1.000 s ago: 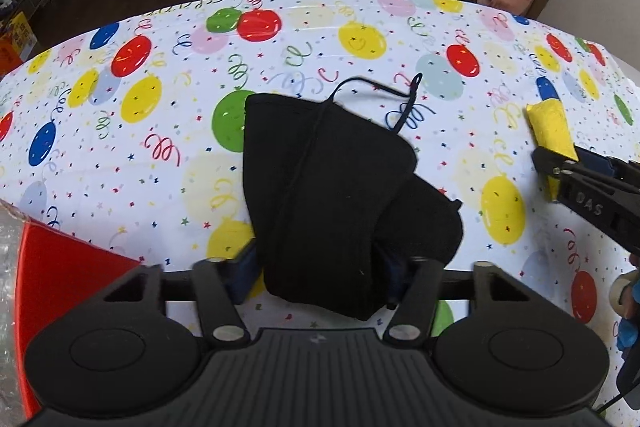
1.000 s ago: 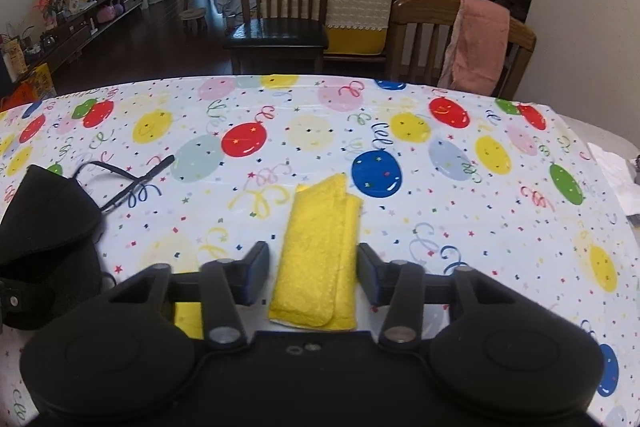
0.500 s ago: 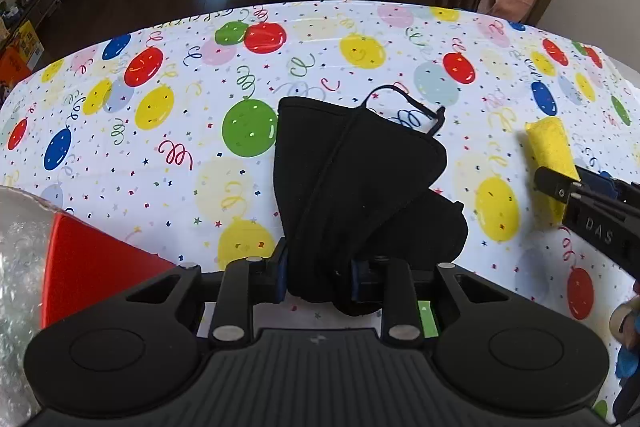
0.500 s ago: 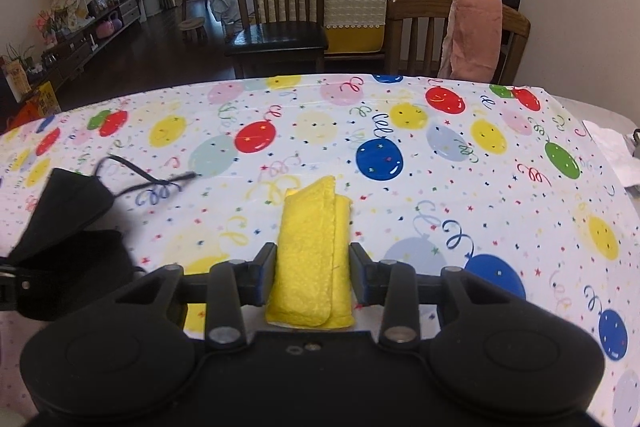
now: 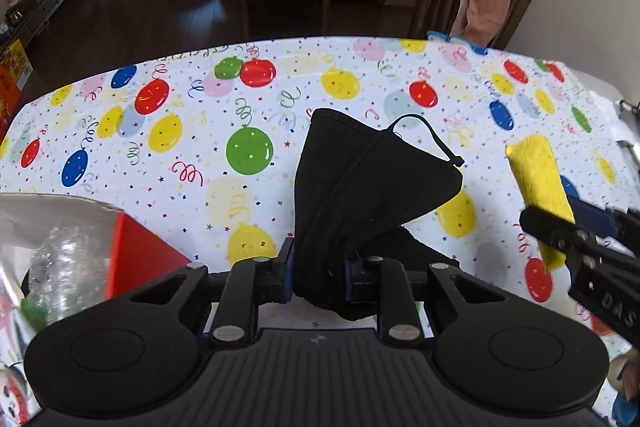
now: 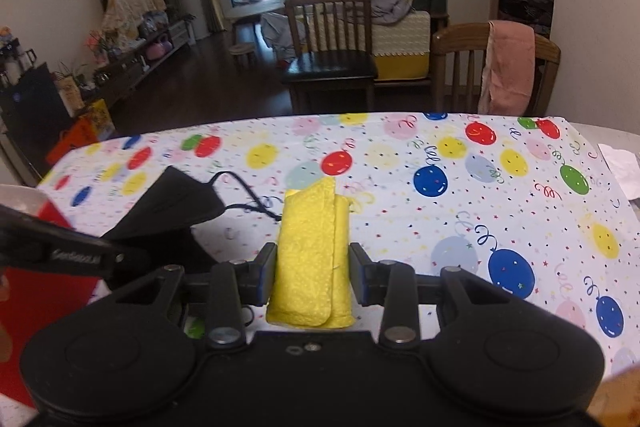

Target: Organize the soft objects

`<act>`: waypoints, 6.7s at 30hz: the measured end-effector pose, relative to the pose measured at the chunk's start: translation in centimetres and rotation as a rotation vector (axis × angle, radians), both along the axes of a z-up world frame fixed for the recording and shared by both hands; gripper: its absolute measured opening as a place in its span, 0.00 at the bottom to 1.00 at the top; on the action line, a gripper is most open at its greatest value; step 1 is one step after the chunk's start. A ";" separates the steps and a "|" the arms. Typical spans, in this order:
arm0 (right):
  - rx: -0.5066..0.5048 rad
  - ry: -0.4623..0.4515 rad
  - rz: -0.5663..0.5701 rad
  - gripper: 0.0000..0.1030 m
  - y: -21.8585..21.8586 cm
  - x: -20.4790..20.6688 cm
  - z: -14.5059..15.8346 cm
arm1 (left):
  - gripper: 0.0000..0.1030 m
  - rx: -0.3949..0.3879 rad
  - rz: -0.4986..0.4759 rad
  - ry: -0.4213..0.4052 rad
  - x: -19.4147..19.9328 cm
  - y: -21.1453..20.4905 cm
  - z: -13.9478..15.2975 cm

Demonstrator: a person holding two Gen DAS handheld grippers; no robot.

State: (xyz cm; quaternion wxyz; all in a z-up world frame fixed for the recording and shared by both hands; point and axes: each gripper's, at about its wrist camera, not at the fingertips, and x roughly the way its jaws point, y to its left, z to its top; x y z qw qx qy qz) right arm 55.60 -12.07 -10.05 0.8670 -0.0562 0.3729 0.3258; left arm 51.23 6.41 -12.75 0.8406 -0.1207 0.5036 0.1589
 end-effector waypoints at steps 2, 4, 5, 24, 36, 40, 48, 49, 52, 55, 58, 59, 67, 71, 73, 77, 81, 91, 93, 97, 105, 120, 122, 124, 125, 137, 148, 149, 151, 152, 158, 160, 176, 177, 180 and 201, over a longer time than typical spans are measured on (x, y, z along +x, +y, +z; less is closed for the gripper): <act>0.010 -0.002 0.008 0.35 -0.3 -0.8 0.8 | 0.21 -0.011 0.003 -0.013 -0.5 0.2 0.7; 0.019 -0.002 0.018 0.35 -0.6 -1.5 1.6 | 0.21 -0.017 0.007 -0.024 -1.0 0.3 1.6; 0.023 -0.003 0.024 0.35 -0.8 -2.0 2.2 | 0.21 -0.022 0.008 -0.029 -1.3 0.3 2.1; 0.098 -0.098 0.117 0.35 -2.2 -9.8 10.8 | 0.21 -0.041 -0.045 -0.135 -9.9 0.7 11.1; 0.093 -0.120 0.181 0.35 1.4 -14.5 13.3 | 0.21 -0.015 -0.037 -0.195 -16.7 5.2 15.0; 0.098 -0.122 0.198 0.35 3.5 -16.0 13.9 | 0.21 -0.009 -0.024 -0.217 -19.2 7.5 16.2; 0.096 -0.116 0.234 0.35 8.7 -18.9 14.1 | 0.21 0.015 0.019 -0.227 -23.7 12.7 17.5; 0.093 -0.118 0.240 0.35 9.5 -19.3 14.0 | 0.21 0.015 0.025 -0.227 -24.2 13.3 17.6; 0.090 -0.115 0.254 0.35 11.4 -20.6 14.1 | 0.21 0.020 0.040 -0.225 -25.7 15.3 17.6; 0.085 -0.111 0.265 0.35 13.6 -21.5 13.8 | 0.21 0.016 0.050 -0.211 -26.9 16.9 17.0; 0.072 -0.106 0.271 0.35 15.6 -22.2 13.2 | 0.21 0.019 0.053 -0.191 -27.7 18.3 16.1; 0.070 -0.100 0.272 0.35 16.1 -22.5 13.0 | 0.21 0.021 0.054 -0.186 -28.0 18.6 15.8; 0.019 -0.064 0.256 0.35 19.1 -23.5 10.8 | 0.21 0.052 0.030 -0.135 -29.3 20.5 12.8; -0.012 -0.050 0.234 0.35 20.2 -23.5 9.5 | 0.21 0.057 0.017 -0.132 -29.2 20.9 11.3; -0.027 -0.042 0.223 0.35 20.8 -23.5 8.9 | 0.21 0.061 0.011 -0.131 -29.0 21.0 10.7; -0.067 -0.044 0.208 0.35 21.6 -23.4 7.8 | 0.21 0.074 -0.004 -0.130 -28.5 20.9 9.5; -0.103 -0.036 0.188 0.35 22.0 -23.3 6.6 | 0.21 0.099 -0.020 -0.121 -27.9 20.6 8.4; -0.157 -0.011 0.158 0.35 22.3 -23.3 4.5 | 0.21 0.121 -0.075 -0.087 -27.1 19.9 5.7; -0.160 -0.008 0.154 0.35 22.3 -23.4 4.2 | 0.21 0.118 -0.079 -0.080 -27.0 19.9 5.2; -0.154 -0.004 0.145 0.35 22.3 -23.5 4.2 | 0.21 0.111 -0.082 -0.075 -27.0 20.0 4.5; -0.161 0.024 0.147 0.38 22.7 -23.0 4.4 | 0.22 0.108 -0.073 -0.085 -27.3 19.9 4.2; -0.096 -0.018 0.154 0.59 21.4 -24.8 6.6 | 0.71 0.132 -0.085 -0.152 -29.9 19.2 6.7; -0.089 -0.024 0.154 0.59 21.2 -25.1 7.0 | 0.73 0.142 -0.082 -0.174 -30.3 19.0 7.2; -0.075 -0.026 0.155 0.61 20.8 -25.4 7.5 | 0.73 0.165 -0.083 -0.213 -30.9 18.7 7.9; -0.067 -0.030 0.155 0.61 20.6 -25.6 7.7 | 0.73 0.174 -0.087 -0.219 -31.1 18.5 8.2; 0.053 -0.078 0.175 0.71 17.6 -28.3 11.4 | 0.73 0.157 -0.102 -0.303 -33.6 17.2 11.9; 0.157 -0.147 0.201 0.84 14.8 -31.7 13.5 | 0.80 0.141 -0.113 -0.381 -37.1 15.6 14.4; 0.164 -0.153 0.202 0.84 14.5 -31.9 13.6 | 0.80 0.145 -0.114 -0.391 -37.4 15.4 14.6; 0.177 -0.171 0.205 0.88 14.0 -32.5 13.7 | 0.80 0.153 -0.116 -0.409 -38.0 15.0 15.0; 0.183 -0.179 0.207 0.88 13.8 -32.8 13.8 | 0.80 0.155 -0.114 -0.420 -38.3 14.9 15.1; 0.214 -0.211 0.206 0.95 12.5 -34.4 13.9 | 0.82 0.149 -0.106 -0.470 -39.9 14.0 15.9; 0.224 -0.225 0.210 0.97 12.1 -34.9 14.0 | 0.83 0.154 -0.115 -0.484 -40.3 13.6 16.1; 0.263 -0.253 0.094 1.00 9.3 -36.6 13.8 | 0.99 0.172 -0.161 -0.578 -41.9 10.3 16.7; 0.261 -0.255 0.082 1.00 9.3 -36.7 13.7 | 0.99 0.174 -0.159 -0.581 -42.0 10.1 16.6; 0.251 -0.271 0.061 1.00 9.1 -37.0 13.4 | 0.99 0.171 -0.157 -0.583 -42.0 9.7 16.4; 0.239 -0.303 -0.027 1.00 8.8 -37.8 12.7 | 0.99 0.169 -0.183 -0.614 -42.6 8.5 15.4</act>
